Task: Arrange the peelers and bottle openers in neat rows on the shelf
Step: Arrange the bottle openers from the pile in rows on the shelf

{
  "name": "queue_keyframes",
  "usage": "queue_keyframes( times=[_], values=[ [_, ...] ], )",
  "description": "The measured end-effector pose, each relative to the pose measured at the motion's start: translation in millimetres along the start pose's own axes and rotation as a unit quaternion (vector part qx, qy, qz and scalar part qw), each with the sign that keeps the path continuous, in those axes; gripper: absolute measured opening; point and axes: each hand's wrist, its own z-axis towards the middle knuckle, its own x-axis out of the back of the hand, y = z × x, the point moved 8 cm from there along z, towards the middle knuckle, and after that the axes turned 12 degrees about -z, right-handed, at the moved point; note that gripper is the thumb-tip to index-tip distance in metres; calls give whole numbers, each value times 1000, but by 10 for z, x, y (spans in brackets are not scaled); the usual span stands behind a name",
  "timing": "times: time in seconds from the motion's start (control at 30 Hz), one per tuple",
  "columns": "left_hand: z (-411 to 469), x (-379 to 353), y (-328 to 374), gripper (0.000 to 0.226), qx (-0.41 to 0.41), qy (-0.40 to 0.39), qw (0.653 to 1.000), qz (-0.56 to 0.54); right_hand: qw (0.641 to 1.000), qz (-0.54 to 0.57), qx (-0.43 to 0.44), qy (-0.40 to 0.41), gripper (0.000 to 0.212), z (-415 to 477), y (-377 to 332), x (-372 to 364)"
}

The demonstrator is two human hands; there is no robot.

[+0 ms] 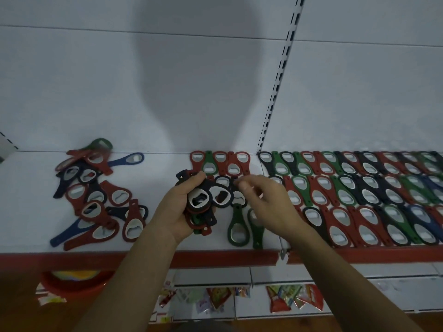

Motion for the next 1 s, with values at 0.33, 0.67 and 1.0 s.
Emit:
queue_keyframes(
  times=[0.33, 0.67, 1.0],
  values=[
    [-54, -94, 25, 22, -1, -30, 1000, -6, 978, 181, -91, 42, 24, 172, -71, -12],
    [-121, 156, 214, 31, 9, -35, 999, -25, 992, 118, -30, -44, 16, -19, -41, -70],
    [-364, -136, 538, 19, -249, -164, 728, 617, 965, -140, 218, -32, 23, -393, -334, -346]
  ],
)
